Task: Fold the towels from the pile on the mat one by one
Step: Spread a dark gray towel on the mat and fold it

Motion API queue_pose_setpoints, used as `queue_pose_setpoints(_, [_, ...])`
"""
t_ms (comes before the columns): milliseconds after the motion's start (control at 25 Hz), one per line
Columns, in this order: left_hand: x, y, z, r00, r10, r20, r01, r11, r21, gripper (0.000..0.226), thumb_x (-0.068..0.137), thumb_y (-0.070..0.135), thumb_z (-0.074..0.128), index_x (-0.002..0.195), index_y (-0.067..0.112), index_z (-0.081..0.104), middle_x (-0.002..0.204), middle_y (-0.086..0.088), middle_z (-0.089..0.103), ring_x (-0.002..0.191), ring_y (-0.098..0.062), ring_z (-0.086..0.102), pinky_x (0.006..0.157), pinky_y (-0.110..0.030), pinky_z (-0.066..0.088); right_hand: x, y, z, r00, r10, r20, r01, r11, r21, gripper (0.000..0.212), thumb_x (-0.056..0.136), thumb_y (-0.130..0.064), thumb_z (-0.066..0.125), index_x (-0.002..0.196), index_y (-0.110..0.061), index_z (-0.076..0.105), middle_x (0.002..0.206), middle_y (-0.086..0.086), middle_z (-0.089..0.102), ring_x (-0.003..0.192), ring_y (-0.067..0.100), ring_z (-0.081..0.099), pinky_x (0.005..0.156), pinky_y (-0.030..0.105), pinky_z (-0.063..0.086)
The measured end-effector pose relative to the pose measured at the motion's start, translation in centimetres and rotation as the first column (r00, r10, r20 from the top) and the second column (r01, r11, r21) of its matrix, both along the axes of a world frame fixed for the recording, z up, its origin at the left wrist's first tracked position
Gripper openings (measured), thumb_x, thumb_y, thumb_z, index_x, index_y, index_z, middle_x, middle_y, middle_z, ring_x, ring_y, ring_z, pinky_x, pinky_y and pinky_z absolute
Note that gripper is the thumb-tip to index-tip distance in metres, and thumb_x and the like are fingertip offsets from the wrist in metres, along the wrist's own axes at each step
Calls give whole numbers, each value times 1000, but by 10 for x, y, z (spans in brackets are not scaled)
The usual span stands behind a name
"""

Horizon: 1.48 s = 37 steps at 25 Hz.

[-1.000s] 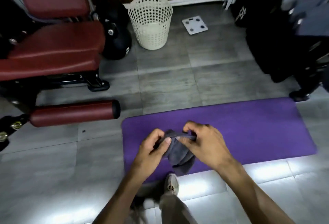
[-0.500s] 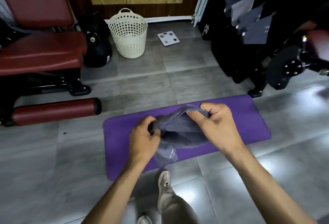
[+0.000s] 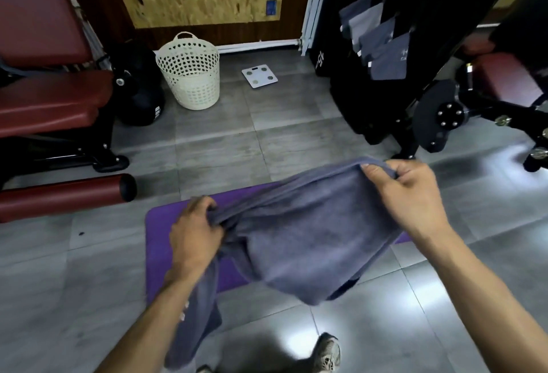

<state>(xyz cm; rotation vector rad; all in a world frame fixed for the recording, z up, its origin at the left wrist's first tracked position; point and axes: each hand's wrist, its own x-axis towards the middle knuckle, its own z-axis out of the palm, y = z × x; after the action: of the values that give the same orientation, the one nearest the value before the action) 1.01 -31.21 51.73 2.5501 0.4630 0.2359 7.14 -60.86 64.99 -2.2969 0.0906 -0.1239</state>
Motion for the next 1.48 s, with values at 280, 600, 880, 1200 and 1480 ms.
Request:
queue_pose_setpoints(280, [11,-1,-26,931,364,-38,-363,904,-226,26,77,-18,48,88,-2,66,83,-19,67,79,-32,65,64,-21,50,92,-194,-30,984,-152,-97,159,986,59,54,92,-38,63,66,5,43,65,4,32,55,10,28,46,29,25])
queue_pose_setpoints(600, [61,-51,-5,862,266,-433,-506,386,-771,21,90,1,44,78,2,60,58,-5,65,60,-22,61,65,-33,46,204,-226,-60,961,156,-229,-104,969,222,48,93,-31,66,64,5,54,55,3,53,55,14,46,49,24,38])
queue_pose_setpoints(880, [172,-52,65,966,256,23,29,-21,-999,82,79,45,70,138,-6,46,127,-15,63,126,-20,54,108,-23,38,285,-208,8,803,432,-411,-117,790,602,41,68,-31,74,84,5,67,71,15,70,61,21,66,53,23,53])
queue_pose_setpoints(1200, [232,-150,18,955,194,-223,-218,-50,-975,29,63,0,67,89,7,78,90,-15,73,93,-34,65,71,-28,59,379,-180,-4,775,427,-465,23,717,697,18,83,-28,67,86,-11,74,86,8,74,86,20,70,71,26,58])
queue_pose_setpoints(1480, [238,-184,25,983,86,-162,-166,43,-985,49,64,3,73,112,6,66,106,-18,68,96,-24,68,78,-29,57,414,-221,-20,804,480,-351,-146,731,667,21,79,-29,71,71,-10,66,64,3,66,59,11,63,54,18,52])
